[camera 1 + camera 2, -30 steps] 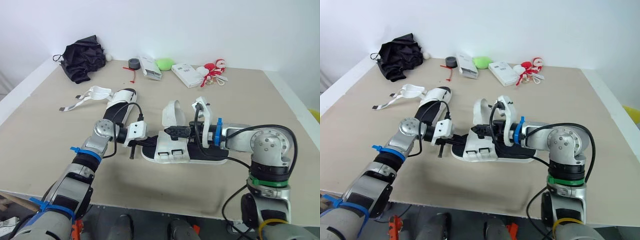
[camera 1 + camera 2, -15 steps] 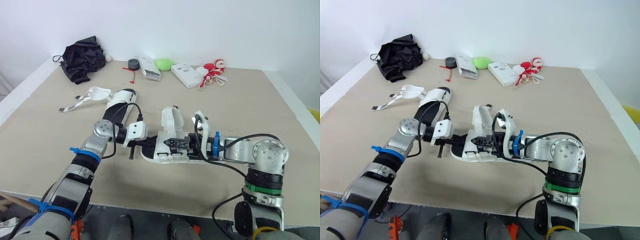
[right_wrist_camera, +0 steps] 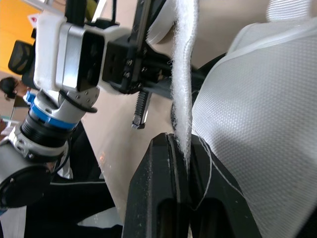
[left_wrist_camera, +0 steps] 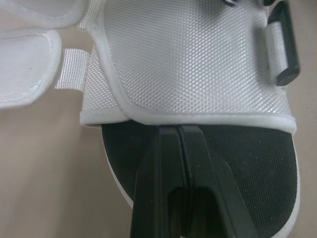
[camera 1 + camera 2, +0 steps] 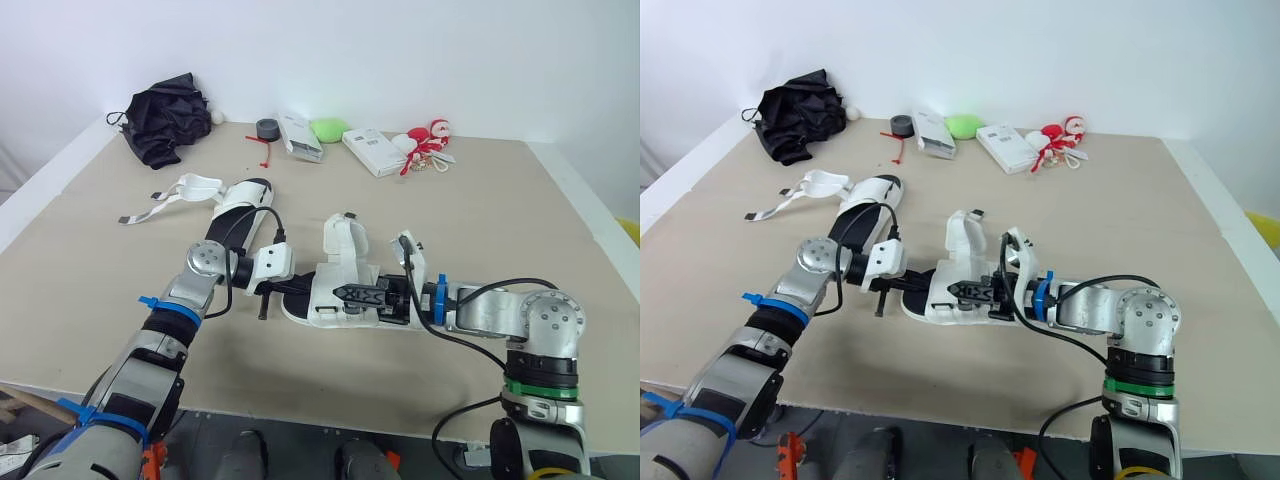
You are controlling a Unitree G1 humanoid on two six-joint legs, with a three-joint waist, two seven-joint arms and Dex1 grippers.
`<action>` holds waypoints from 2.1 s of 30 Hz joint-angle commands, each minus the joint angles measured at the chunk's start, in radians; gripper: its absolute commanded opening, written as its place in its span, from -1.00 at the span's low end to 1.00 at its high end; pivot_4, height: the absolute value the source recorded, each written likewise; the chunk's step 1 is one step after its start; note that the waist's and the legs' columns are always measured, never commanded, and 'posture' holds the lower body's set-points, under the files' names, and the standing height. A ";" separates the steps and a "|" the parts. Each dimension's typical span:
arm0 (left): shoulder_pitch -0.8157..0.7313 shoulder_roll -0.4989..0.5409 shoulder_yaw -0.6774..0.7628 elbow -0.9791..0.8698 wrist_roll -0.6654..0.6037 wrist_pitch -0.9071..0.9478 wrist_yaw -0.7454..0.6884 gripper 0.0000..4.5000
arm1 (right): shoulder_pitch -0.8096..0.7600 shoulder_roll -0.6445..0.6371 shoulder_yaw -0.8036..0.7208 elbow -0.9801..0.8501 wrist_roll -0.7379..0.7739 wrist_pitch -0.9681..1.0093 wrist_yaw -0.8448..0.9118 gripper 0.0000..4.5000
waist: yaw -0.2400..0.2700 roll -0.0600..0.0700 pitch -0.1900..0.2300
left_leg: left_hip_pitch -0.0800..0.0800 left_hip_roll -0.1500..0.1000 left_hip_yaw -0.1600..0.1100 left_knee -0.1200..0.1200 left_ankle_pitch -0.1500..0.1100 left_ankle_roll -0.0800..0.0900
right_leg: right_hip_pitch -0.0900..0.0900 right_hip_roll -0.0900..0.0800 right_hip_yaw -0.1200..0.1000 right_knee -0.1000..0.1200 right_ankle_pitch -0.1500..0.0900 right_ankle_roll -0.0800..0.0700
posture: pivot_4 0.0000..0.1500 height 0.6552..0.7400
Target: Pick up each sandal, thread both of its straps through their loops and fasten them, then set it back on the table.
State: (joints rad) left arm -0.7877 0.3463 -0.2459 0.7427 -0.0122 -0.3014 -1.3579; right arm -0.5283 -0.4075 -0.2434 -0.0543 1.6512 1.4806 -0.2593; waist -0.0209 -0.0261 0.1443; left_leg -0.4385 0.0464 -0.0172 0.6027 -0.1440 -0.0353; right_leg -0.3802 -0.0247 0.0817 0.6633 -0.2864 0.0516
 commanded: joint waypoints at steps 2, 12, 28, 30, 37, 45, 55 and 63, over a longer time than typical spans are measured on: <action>0.068 -0.003 -0.078 0.061 0.060 0.052 -0.033 -1.00 | -0.064 -0.091 0.043 0.032 0.196 -0.125 -0.072 -0.95 | 0.000 0.000 0.000 | 0.000 0.000 0.000 0.000 0.000 0.000 | 0.000 0.000 0.000 0.000 0.000 0.000 | 1.00 0.82; 0.070 -0.003 -0.076 0.053 0.049 0.070 -0.037 -1.00 | -0.046 -0.159 0.209 0.037 0.270 -0.258 -0.144 -0.95 | 0.000 0.000 0.000 | -0.001 0.000 -0.002 0.000 -0.001 0.001 | 0.001 0.000 -0.001 0.000 -0.002 0.000 | 1.00 0.82; 0.079 0.004 -0.078 0.046 0.045 0.074 -0.033 -1.00 | -0.046 -0.196 0.248 0.000 0.321 -0.329 -0.108 -0.95 | 0.000 0.000 0.000 | -0.001 0.000 -0.003 -0.001 -0.001 0.002 | 0.001 0.001 -0.002 0.000 -0.003 -0.003 | 1.00 0.82; 0.078 0.002 -0.079 0.048 0.046 0.073 -0.033 -1.00 | -0.069 -0.199 0.242 0.023 0.321 -0.343 -0.110 -0.95 | 0.000 0.000 0.000 | -0.001 0.000 -0.003 -0.001 -0.001 0.002 | 0.001 0.001 -0.002 0.000 -0.004 -0.003 | 1.00 0.82; 0.076 0.000 -0.079 0.048 0.046 0.074 -0.032 -1.00 | -0.024 -0.187 0.270 0.026 0.234 -0.366 -0.117 -0.95 | 0.001 0.000 0.000 | -0.001 0.000 -0.003 -0.001 -0.002 0.003 | 0.001 0.000 -0.003 0.000 -0.004 -0.003 | 1.00 0.82; 0.077 0.005 -0.079 0.045 0.046 0.074 -0.032 -1.00 | 0.042 -0.185 0.286 -0.045 0.279 -0.368 -0.119 -0.95 | 0.000 0.000 0.000 | -0.001 0.000 -0.004 -0.001 -0.002 0.003 | 0.001 0.001 -0.003 0.000 -0.004 -0.004 | 1.00 0.82; 0.080 0.003 -0.078 0.048 0.044 0.078 -0.032 -1.00 | 0.068 -0.170 0.279 -0.099 0.321 -0.362 -0.071 -0.95 | 0.001 0.000 0.000 | -0.001 0.000 -0.004 -0.001 -0.002 0.004 | 0.001 0.001 -0.004 0.000 -0.005 -0.004 | 1.00 0.82; 0.086 0.008 -0.077 0.044 0.045 0.082 -0.030 -1.00 | 0.075 -0.212 0.316 -0.090 0.321 -0.360 -0.092 -0.95 | 0.000 0.000 0.000 | -0.001 0.000 -0.004 -0.001 -0.002 0.004 | 0.002 0.000 -0.004 0.000 -0.005 -0.005 | 1.00 0.82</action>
State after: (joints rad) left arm -0.7703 0.3468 -0.2403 0.7255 -0.0420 -0.2610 -1.3629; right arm -0.4451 -0.6012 0.0701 -0.1408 1.9605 1.1178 -0.3500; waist -0.0205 -0.0259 0.1445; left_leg -0.4391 0.0467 -0.0215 0.6017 -0.1462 -0.0317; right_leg -0.3786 -0.0242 0.0779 0.6633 -0.2915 0.0468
